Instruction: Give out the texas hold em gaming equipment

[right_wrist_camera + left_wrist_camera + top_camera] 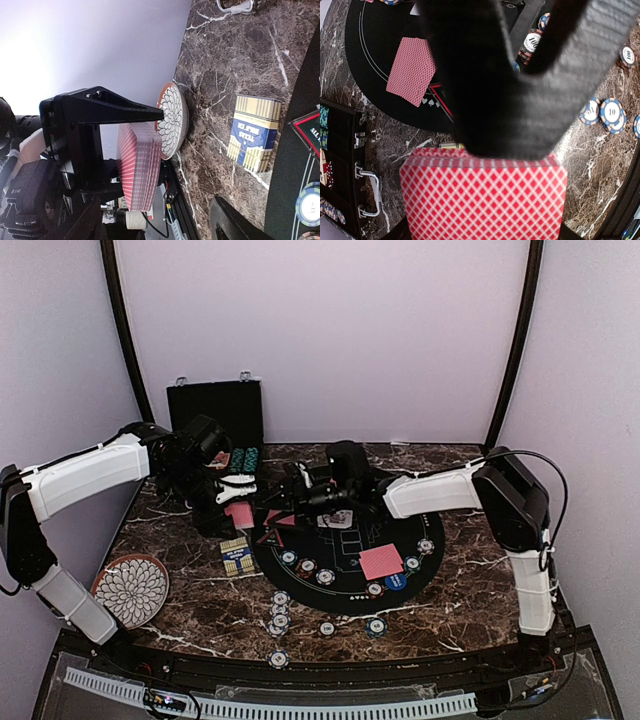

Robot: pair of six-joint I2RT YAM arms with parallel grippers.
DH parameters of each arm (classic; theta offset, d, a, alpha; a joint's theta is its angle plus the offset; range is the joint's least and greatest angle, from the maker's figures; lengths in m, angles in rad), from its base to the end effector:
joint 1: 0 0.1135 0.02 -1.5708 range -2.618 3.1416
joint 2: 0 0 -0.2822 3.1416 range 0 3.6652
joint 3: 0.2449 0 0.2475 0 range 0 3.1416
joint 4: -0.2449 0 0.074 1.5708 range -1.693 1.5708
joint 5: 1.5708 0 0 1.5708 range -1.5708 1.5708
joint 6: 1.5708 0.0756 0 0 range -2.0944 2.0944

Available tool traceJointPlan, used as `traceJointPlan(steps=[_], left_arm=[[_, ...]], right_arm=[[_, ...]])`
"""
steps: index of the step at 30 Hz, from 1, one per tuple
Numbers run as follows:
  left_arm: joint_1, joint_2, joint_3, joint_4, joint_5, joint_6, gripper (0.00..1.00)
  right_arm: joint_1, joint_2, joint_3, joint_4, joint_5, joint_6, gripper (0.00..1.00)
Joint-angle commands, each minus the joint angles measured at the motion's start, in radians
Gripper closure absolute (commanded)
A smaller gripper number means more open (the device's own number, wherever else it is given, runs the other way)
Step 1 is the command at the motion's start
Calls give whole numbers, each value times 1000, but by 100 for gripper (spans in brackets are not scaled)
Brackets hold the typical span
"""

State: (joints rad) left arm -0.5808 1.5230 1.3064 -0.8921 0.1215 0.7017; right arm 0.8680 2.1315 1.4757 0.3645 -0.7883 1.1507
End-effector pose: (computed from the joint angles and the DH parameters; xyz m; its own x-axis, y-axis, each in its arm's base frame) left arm 0.2628 -0.1834 0.2690 -0.1908 0.8917 -0.4105 0.9335 0.2941 0.2049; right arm 0.2945 0.4306 0.2171 -0.9678 -0.1465 -0.2047 -0.2290 0.1746 0.9576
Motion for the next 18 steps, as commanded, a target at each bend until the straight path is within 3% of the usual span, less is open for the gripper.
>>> traceJointPlan(steps=[1,18], left_arm=[[2,-28,25,1,35,-18,100],[1,-12,50,-6,69,-34,100]], right_arm=[[26,37,-8,207,-42,128,26],[69,152,133,255,-73,211,26]])
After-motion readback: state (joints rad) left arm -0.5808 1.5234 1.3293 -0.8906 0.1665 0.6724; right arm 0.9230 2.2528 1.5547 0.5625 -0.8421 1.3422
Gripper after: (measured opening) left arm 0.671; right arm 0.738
